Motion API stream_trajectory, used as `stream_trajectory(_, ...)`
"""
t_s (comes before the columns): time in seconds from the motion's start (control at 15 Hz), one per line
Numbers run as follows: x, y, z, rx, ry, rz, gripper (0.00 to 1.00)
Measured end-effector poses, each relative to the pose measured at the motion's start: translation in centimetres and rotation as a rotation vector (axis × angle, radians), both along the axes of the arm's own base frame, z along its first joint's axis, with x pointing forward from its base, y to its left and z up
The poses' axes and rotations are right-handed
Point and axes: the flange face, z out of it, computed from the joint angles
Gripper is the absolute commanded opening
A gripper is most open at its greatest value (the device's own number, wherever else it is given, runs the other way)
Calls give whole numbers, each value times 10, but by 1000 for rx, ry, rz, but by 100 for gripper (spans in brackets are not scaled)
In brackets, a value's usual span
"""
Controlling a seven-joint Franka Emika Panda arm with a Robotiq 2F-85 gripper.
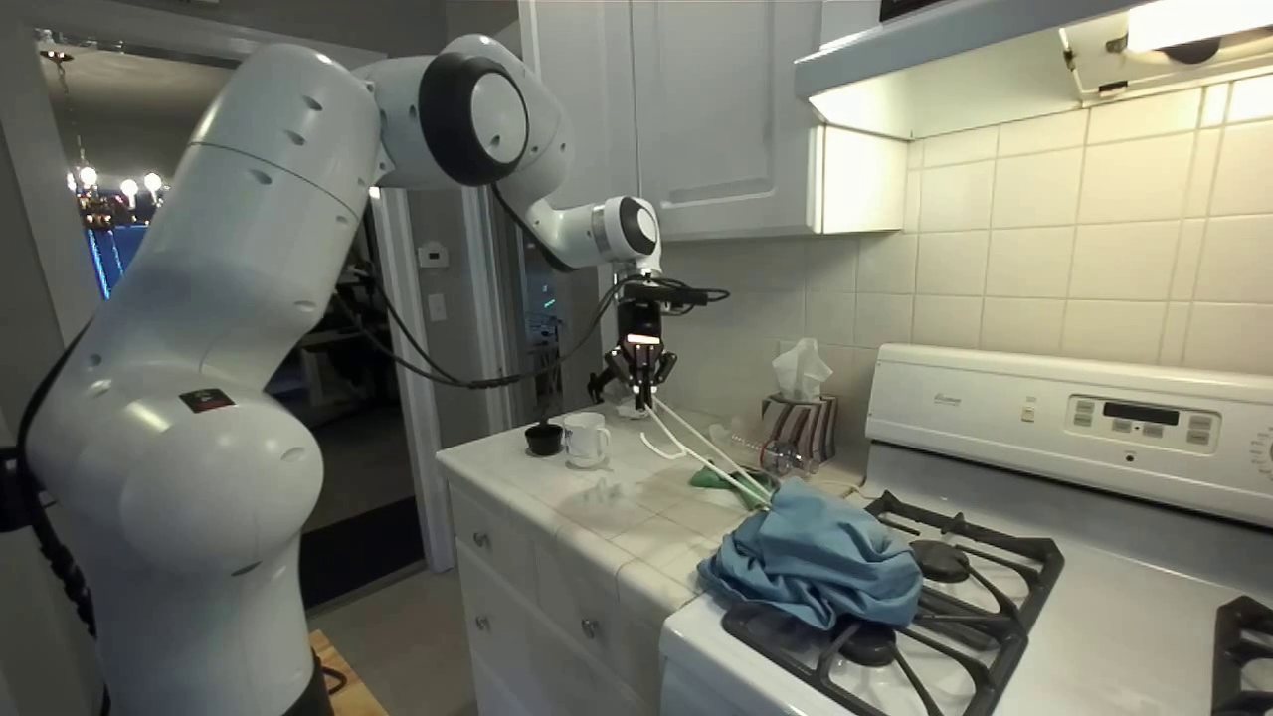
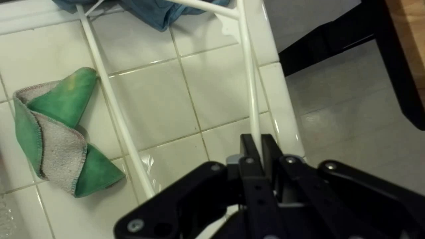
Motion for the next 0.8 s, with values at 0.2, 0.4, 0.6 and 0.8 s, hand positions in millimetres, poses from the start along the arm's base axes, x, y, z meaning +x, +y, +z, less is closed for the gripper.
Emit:
stream_trajectory(0.2,-4,8,21,0,-23,15,2)
stream_trajectory(0.4,-7,13,55,20,-104,30,2)
stream_trajectory(0.6,-14,19,91,50,-215,53,2)
stream_trajectory(0.8,-31,23,115,67,-293,79,2)
